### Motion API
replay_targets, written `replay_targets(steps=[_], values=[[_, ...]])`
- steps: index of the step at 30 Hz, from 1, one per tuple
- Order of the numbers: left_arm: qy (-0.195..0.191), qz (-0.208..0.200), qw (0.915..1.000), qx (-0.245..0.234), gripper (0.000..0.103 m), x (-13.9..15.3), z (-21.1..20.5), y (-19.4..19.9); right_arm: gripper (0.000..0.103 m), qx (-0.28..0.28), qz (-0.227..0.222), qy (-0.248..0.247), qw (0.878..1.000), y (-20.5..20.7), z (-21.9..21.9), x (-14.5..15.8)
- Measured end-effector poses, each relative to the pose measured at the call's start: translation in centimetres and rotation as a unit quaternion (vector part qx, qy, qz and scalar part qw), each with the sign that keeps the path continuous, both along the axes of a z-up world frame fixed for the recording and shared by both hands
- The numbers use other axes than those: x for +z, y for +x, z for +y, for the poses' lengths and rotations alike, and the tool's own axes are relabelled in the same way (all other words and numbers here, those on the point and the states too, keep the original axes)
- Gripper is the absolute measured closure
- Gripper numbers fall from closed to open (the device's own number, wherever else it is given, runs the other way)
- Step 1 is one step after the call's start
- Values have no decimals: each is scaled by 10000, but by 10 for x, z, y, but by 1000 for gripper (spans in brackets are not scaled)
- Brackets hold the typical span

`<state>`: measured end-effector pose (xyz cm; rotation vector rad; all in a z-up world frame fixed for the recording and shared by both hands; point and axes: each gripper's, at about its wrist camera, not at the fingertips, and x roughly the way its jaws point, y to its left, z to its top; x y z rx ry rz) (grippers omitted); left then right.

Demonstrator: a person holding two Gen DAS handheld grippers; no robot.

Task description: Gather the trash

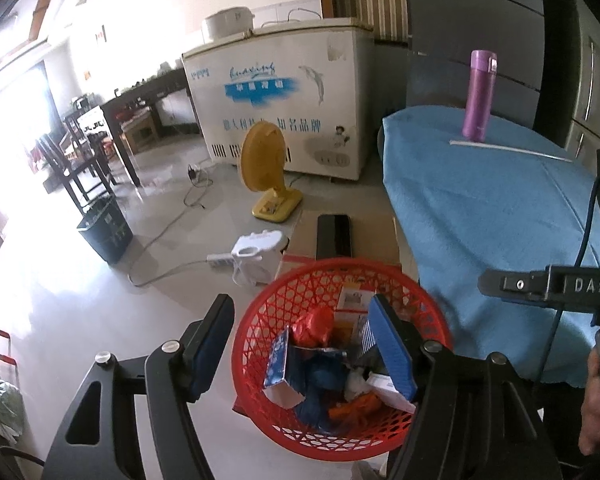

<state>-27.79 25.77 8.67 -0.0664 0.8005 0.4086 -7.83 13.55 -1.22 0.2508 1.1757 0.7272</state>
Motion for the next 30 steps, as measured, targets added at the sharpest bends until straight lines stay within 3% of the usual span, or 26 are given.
replay_targets(steps=[10,13,16,25,30], values=[[289,-288,9991,-97,32,34,-19,-3,44,92,-623,-152,9979,-14,-17,24],[352,-411,9985,-130,16,44,-27,-1,43,63,-850,-205,9961,-20,-27,34],[447,-579,9972,-174,14,53,-37,0,43,45,-1089,-275,9937,-25,-40,44],[437,-682,9959,-409,13,72,-62,11,43,-224,-2068,-567,9765,-47,-85,86],[329,-734,9955,-504,10,79,-76,20,41,-524,-2645,-819,9595,-56,-116,113]])
